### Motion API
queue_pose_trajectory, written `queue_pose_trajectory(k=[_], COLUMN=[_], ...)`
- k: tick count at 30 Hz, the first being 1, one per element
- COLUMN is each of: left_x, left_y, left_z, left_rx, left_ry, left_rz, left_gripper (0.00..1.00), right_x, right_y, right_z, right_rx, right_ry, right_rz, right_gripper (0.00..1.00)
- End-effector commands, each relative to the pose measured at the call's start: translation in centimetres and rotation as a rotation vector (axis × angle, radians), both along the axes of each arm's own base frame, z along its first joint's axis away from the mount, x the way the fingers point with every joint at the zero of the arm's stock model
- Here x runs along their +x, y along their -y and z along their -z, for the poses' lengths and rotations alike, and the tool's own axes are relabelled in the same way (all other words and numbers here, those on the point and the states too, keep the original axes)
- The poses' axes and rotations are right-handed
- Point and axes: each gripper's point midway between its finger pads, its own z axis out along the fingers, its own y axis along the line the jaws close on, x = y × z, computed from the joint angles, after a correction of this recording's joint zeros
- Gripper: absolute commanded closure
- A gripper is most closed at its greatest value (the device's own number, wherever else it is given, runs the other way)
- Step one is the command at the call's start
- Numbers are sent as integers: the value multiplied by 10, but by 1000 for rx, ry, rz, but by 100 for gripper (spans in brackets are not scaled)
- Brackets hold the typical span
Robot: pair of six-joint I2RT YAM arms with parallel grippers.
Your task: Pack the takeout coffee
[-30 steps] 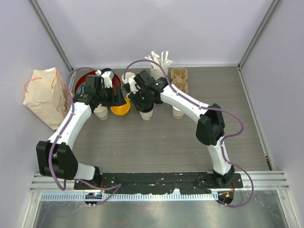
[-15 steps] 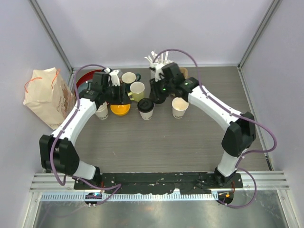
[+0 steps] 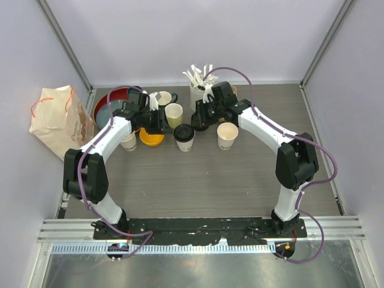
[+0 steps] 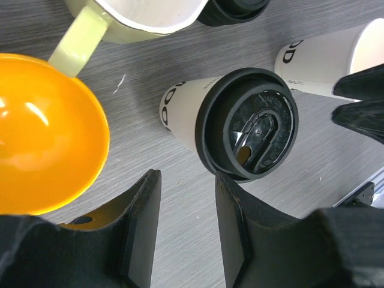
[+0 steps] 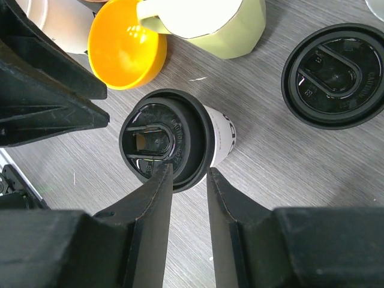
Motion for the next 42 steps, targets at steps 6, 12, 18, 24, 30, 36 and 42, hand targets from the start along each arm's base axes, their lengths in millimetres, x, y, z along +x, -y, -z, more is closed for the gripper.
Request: queue_pose_trajectory(k=[6,12,18,24,30,36,42], left_x=[12,12,11,10,8,9,10], left_y=[19,24,27,28,32,33,31], left_z=[-9,-6,-4,1,4,0,14], left_rx=[-70,-77,-83,-85,-103,-110,-96], left_ry=[15,9,3,-10,-27,-10,-35], left_rz=[24,36,46,51,59,63,55], left_gripper=[58,58,58,59,61,61,67], right_x=[2,0,1,-1,-8,-15,-18], right_y=[-6,-9,-9,-8,-5,1,1], right_z=[8,19,30,42,59,80,89], right_rx=[27,25,14,1,-17,-38,-38], right_ry=[-16,-41,-60,-82,-119,-158,-181], right_rz=[-15,-29,-33,-31,-34,-21,-22], right_gripper=[67,67,68,70,77,88,94])
